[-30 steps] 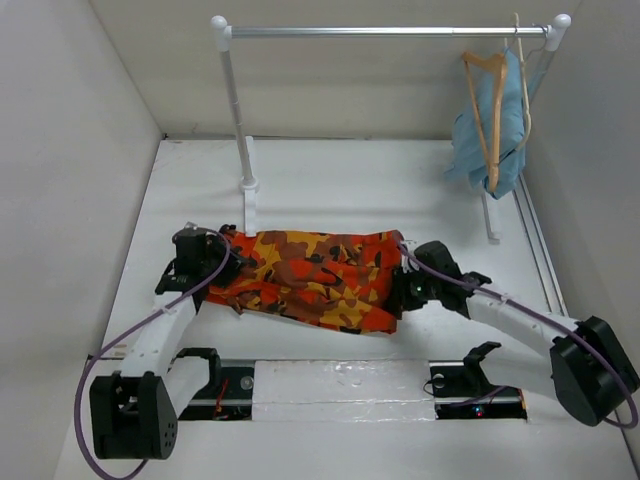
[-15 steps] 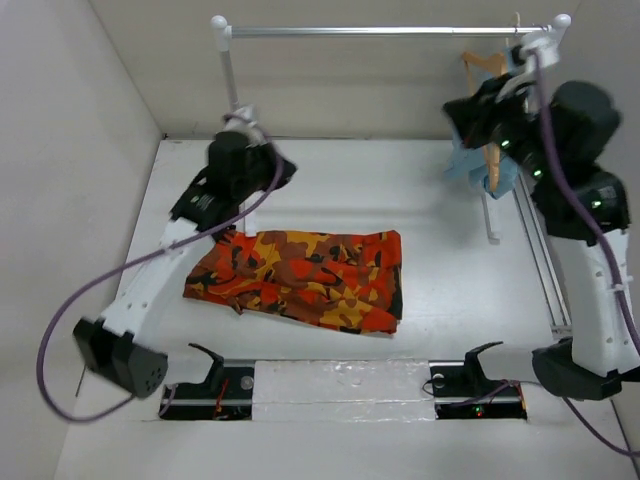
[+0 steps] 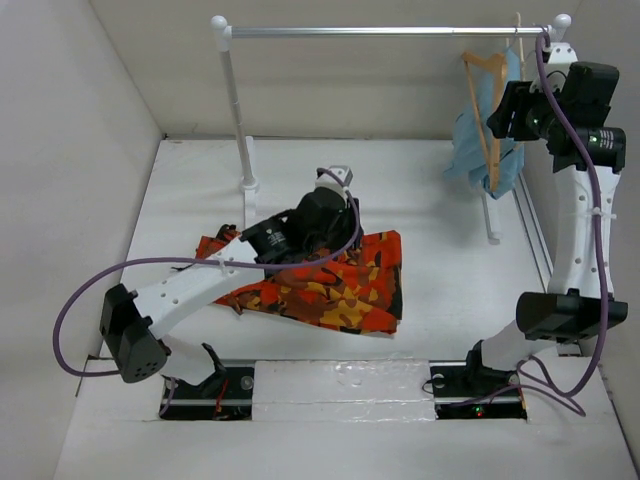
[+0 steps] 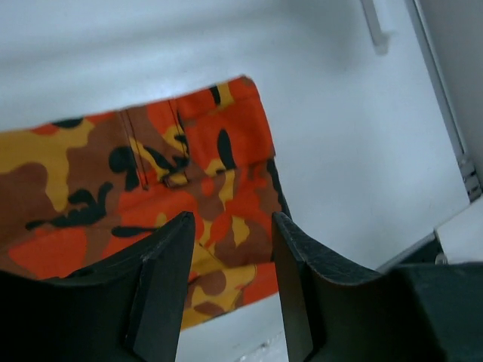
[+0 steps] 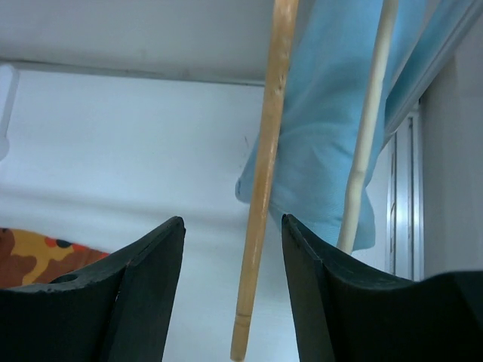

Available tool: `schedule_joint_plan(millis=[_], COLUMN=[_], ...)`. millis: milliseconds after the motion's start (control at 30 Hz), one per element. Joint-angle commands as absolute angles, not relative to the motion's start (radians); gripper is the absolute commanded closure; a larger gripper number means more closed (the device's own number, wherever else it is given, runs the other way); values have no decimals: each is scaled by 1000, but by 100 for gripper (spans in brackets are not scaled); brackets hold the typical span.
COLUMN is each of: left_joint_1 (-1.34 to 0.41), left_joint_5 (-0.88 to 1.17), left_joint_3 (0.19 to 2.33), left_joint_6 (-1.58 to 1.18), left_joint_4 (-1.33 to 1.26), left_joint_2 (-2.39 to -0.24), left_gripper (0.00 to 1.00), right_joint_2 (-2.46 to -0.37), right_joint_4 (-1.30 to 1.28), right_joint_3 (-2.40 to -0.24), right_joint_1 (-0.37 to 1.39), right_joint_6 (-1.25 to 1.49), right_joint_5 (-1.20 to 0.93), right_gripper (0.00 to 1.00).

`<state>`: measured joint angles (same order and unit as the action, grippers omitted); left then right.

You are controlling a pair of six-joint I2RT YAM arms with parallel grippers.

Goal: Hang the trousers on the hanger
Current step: Pick up the hanger from the clothesline.

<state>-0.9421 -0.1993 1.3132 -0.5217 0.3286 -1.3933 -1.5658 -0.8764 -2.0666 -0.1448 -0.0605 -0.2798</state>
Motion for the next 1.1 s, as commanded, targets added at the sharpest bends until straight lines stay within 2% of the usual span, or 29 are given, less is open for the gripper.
schedule_joint_plan(millis=[0, 300, 467, 567, 600, 667, 733, 867, 900, 1067], left_joint_1=[-1015, -1086, -1086, -1086, -1086, -1086, -1086, -1086, -1086, -1086], left_joint_5=[-224, -202, -222, -219, -218, -215, -221, -232, -235, -236], left_joint_3=[1257, 1161, 1186, 1198, 1195, 1196, 1206, 1248, 1302, 1408], left_joint_6=[-589, -666, -658, -661, -664, -670, -673, -664, -655, -643], left_joint_4=[287, 262, 281, 288, 287, 282, 287, 308, 331, 356], left_joint_2=[-1332, -1325, -1330, -1336, -1336, -1335, -1332, -1341, -1353, -1364], left_gripper=[58, 58, 59, 59, 59, 59, 59, 57, 50, 43], right_joint_2=[-1526, -1483, -1468, -1459, -1457, -1454, -1433, -1399, -1384, -1339], right_joint_4=[-844, -718, -654, -624, -621, -609, -589, -574, -572, -575], right_joint_3=[-2045, -1777, -1706, -1697, -1700, -1701, -1706, -1726, -1744, -1779], right_joint_1=[-164, -164, -144, -121, -121, -110, -89, -35, -2, 49], right_joint_6=[-78, -72, -74, -72, -77, -78, -78, -78, -84, -94], right_joint_5=[-334, -290, -242, -186, -142, -124, -80, 23, 59, 143], right_gripper=[40, 47, 52, 59, 71, 83, 99, 100, 100, 100])
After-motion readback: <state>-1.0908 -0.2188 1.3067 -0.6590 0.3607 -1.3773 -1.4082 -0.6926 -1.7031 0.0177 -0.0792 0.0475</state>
